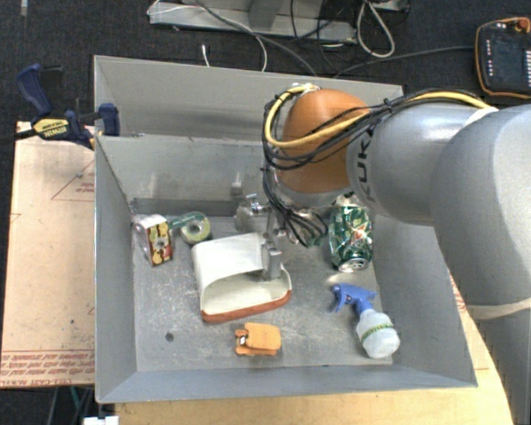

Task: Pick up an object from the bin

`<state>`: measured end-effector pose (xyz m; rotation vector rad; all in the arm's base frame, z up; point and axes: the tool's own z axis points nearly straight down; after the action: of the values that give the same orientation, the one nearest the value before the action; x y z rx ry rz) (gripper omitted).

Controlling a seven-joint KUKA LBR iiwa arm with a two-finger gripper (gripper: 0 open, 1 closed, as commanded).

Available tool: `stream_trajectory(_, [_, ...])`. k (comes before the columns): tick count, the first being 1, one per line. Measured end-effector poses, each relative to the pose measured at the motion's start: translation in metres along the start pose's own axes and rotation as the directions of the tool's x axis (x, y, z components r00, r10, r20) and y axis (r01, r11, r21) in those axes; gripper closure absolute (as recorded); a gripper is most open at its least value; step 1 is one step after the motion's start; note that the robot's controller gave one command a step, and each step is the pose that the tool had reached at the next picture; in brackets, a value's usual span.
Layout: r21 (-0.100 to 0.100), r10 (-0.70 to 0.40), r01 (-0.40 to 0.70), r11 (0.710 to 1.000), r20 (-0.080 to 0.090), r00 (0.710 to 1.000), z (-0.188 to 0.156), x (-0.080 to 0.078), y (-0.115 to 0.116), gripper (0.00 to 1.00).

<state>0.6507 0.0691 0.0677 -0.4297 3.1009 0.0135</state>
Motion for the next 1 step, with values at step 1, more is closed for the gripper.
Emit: stream_trajectory(1, [0.003, 0.111, -0.111, 0.994, 0.017, 0.994, -0.0062, 0.0063, 0.0105, 1.0])
